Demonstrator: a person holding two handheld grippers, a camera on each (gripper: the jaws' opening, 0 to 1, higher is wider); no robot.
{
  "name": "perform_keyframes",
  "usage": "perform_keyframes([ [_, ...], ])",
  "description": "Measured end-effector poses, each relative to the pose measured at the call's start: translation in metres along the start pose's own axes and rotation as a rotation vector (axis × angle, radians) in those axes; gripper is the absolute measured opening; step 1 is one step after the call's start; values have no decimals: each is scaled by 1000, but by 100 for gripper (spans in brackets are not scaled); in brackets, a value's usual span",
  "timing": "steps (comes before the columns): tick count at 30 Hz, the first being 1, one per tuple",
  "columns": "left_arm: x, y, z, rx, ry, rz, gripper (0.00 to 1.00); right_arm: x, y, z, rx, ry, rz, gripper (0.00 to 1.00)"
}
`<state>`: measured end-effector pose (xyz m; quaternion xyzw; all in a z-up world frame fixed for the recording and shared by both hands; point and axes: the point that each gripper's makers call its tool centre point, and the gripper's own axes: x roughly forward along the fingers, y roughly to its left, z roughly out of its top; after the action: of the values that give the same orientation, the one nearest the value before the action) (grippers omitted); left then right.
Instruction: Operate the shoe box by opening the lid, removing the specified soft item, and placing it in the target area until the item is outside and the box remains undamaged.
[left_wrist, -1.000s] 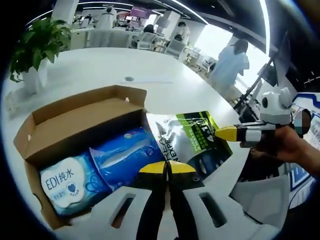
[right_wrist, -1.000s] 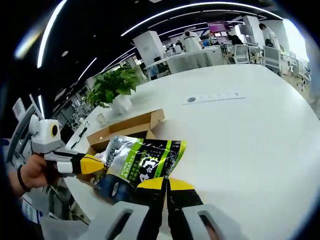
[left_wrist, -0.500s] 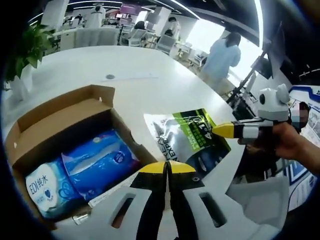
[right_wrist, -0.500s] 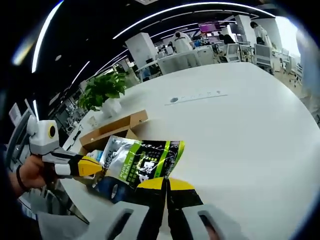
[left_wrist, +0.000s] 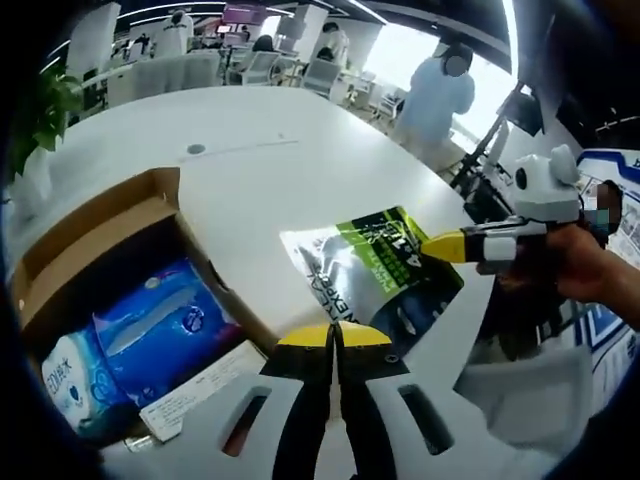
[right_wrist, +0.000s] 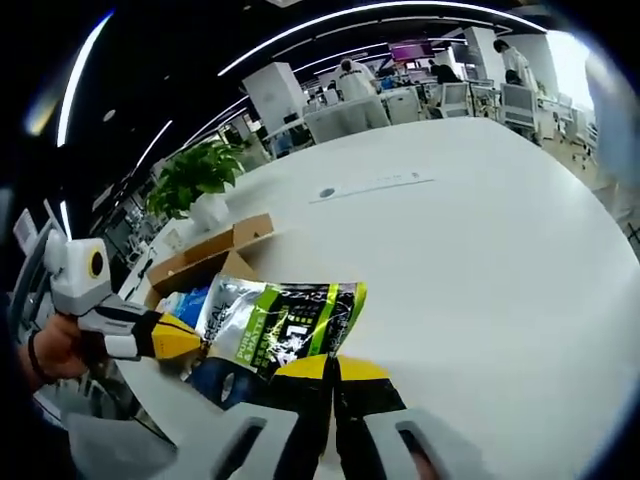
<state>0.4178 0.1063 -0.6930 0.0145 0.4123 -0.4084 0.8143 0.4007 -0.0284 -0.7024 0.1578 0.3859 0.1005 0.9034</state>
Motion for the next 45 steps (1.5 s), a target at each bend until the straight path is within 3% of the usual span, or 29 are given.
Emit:
perform_keyframes([
  [9, 19, -2, -10, 47, 34, 56, 0, 10, -15, -10, -6, 38, -3, 0],
  [16, 32, 4, -19, 48, 68, 114, 0, 26, -20, -10, -59, 70, 7, 0],
  [27, 49, 12, -31, 36, 96, 190, 0, 45, -31, -17, -69, 112, 19, 0],
  [45, 55, 22, -20, 88, 83, 247, 0, 61, -37, -20, -78, 128, 32, 0],
])
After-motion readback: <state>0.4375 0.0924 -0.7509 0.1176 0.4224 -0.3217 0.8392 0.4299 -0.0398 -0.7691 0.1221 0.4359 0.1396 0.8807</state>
